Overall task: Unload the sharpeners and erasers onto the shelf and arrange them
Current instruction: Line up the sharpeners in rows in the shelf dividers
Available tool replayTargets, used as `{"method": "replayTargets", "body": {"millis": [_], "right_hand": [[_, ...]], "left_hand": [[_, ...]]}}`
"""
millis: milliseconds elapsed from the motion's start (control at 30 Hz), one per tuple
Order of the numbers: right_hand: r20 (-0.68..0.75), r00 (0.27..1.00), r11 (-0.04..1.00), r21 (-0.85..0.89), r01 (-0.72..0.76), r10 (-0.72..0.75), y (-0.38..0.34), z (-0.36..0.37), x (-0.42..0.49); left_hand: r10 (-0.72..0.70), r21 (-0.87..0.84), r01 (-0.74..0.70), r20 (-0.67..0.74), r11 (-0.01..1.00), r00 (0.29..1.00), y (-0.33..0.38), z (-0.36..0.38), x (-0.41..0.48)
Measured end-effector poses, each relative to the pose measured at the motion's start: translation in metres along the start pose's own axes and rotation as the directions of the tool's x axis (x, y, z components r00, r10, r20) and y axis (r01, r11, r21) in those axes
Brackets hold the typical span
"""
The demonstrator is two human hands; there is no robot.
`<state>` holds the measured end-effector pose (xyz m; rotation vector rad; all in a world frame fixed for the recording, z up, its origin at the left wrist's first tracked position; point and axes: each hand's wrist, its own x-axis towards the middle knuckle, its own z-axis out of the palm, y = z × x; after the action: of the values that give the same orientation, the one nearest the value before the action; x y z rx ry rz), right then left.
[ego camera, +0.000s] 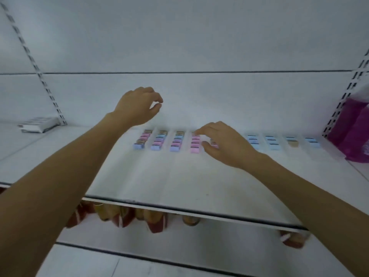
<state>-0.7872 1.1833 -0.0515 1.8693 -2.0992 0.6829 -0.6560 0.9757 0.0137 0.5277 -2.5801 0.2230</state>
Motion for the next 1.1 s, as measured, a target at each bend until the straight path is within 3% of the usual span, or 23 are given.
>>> {"method": "replayTargets", "body": {"millis": [100, 400, 733, 967, 1100], "right_hand": [[0.029, 0.999, 0.999, 0.03, 0.016, -0.017, -0.046, 0.025, 0.023], [0.25, 0.968, 0.996, 0.084, 0.0, -0.021, -0.133, 0.09, 0.097], [0.331, 0.943, 0.999, 0.044, 0.018, -0.031, -0.134, 0.139, 0.187], [0.425, 0.885, 0.974, 0.198, 0.115, -0.191, -0.141, 0.163, 0.221], [0.409, 0.887, 0.974, 0.157, 0.162, -0.213, -0.147, 0.182, 0.219]], "left_hand": [[-0.087, -0.092, 0.083, -0.039, 0.992, 0.995, -0.049, -0.012, -0.035], [-0.248, -0.181, 0.274, 0.154, 0.945, 0.956, -0.17, -0.013, -0.124], [-0.159, -0.224, 0.257, 0.381, 0.94, 0.911, -0.218, 0.043, -0.114], [-0.055, -0.306, 0.185, 0.389, 0.934, 0.92, -0.245, 0.072, -0.084], [0.007, -0.413, 0.143, 0.34, 0.899, 0.94, -0.259, 0.083, -0.073]]}}
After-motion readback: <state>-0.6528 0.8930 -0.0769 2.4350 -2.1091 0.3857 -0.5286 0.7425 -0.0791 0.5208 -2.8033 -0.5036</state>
